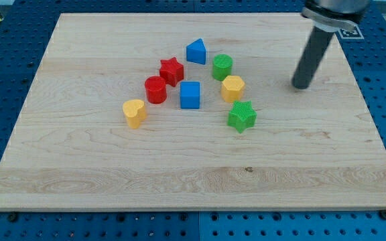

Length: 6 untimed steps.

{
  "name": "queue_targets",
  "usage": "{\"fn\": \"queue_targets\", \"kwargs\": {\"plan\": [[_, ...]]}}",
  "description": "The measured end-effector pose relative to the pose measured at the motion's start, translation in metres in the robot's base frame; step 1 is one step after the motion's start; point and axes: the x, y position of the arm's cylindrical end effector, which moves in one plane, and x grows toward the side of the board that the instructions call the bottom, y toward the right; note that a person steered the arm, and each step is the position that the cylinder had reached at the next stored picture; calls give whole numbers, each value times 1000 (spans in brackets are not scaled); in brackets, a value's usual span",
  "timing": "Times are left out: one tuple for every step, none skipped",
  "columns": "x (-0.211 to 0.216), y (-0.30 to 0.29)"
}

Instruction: Move group of blocks down a bit

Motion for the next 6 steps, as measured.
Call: {"fn": "queue_targets", "kwargs": {"plan": [[6, -6], [-16, -36], [-54, -80], [-81, -118], [-83, -141], [-68, -141]]}}
